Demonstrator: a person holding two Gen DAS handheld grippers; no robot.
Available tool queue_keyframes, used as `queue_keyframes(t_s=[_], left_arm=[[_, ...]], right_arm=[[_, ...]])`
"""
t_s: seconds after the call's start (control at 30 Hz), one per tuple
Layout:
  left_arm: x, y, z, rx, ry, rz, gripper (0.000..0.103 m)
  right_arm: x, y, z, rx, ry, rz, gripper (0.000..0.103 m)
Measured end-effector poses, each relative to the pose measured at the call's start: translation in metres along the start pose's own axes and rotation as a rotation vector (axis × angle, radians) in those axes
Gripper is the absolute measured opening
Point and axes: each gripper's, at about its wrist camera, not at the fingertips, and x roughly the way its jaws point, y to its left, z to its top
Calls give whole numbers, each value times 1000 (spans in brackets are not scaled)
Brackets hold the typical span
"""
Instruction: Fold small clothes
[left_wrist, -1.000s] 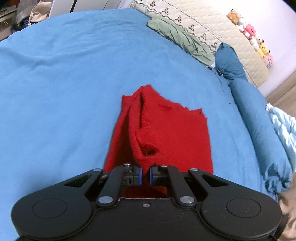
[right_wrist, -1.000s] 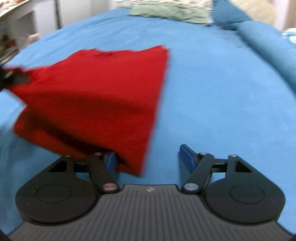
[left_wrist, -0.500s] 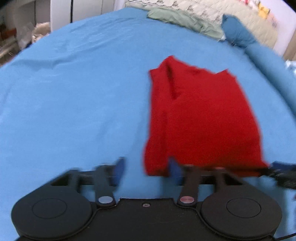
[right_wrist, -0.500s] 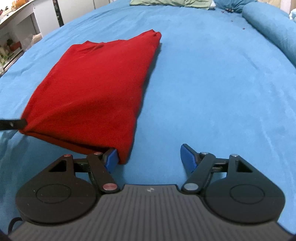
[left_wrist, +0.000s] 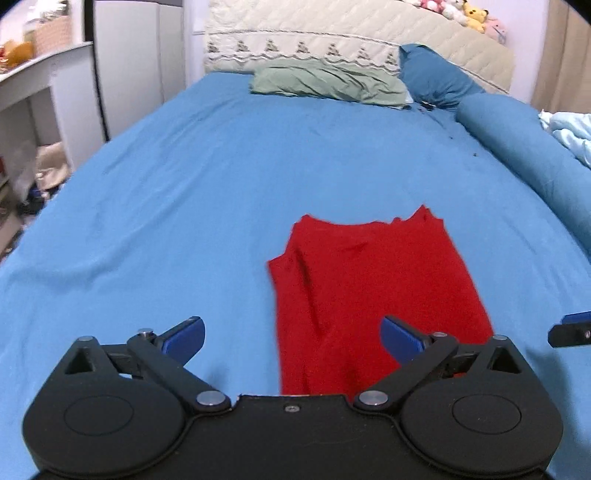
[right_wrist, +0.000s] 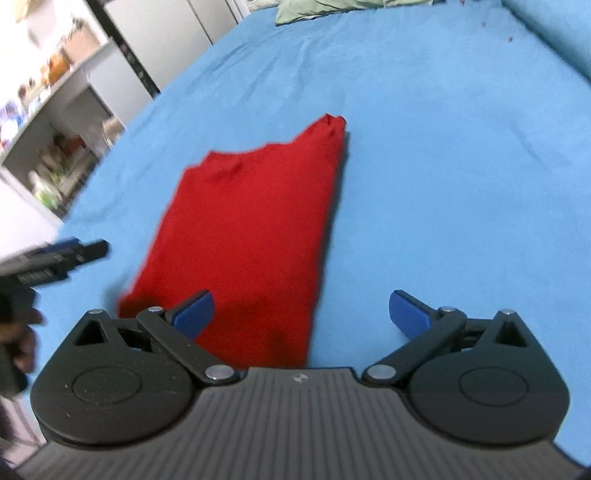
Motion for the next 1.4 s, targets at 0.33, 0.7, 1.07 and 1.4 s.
queue_keyframes(t_s=[0.33, 0.7, 1.07, 1.4], left_arm=[[96, 17, 0, -69, 175, -129, 95], [98, 3, 10, -91, 192, -218, 32], [0, -61, 16, -31, 95, -319, 26], [-35, -150, -78, 39, 152, -323, 26]], right_arm=[[88, -13, 29, 64, 68, 46, 103], [104, 3, 26, 74, 43, 82, 40], [-14, -5, 29, 57, -17, 144, 37], [-80, -58, -71, 41, 36, 105, 37]])
